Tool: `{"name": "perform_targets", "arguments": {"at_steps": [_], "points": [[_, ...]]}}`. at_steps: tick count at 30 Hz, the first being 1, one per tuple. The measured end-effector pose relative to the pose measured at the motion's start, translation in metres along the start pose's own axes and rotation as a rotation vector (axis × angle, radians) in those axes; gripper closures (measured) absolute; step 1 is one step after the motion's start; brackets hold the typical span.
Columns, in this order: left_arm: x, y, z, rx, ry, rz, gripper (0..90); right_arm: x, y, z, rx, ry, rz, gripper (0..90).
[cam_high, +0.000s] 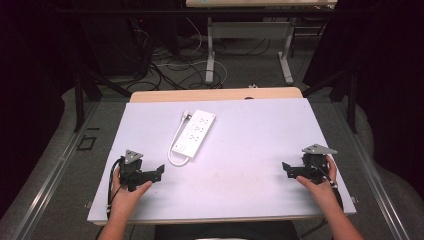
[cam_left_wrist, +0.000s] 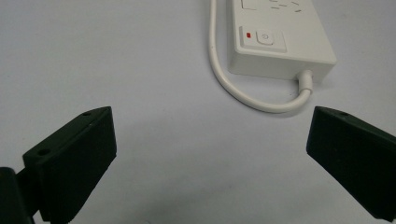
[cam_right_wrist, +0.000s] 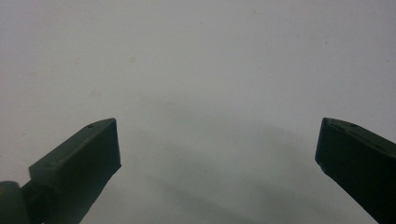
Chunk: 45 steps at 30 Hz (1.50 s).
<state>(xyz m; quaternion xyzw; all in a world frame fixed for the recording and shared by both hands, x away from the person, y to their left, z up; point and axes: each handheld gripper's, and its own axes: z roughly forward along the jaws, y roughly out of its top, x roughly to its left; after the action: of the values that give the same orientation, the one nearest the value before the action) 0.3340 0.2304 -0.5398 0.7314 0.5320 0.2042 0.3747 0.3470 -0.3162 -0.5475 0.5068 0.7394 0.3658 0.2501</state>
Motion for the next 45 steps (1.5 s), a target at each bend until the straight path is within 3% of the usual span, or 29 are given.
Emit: {"name": "perform_targets", "arguments": {"at_steps": [7,25,34,45], "points": [[0.001,0.001,-0.002,-0.013,-0.006,-0.029,5.5,0.002,0.001,0.000,-0.001,-0.001,-0.011,0.0],[-0.001,0.009,-0.007,-0.002,0.011,-0.016,15.7,0.005,0.001,0.000,0.003,0.004,-0.009,0.0],[-0.002,0.016,-0.009,-0.020,-0.004,-0.041,16.6,0.006,0.001,0.001,-0.002,0.010,-0.025,0.0],[-0.005,0.030,-0.011,-0.008,-0.021,-0.030,18.1,0.008,0.002,0.000,-0.009,0.016,-0.015,0.0]]}}
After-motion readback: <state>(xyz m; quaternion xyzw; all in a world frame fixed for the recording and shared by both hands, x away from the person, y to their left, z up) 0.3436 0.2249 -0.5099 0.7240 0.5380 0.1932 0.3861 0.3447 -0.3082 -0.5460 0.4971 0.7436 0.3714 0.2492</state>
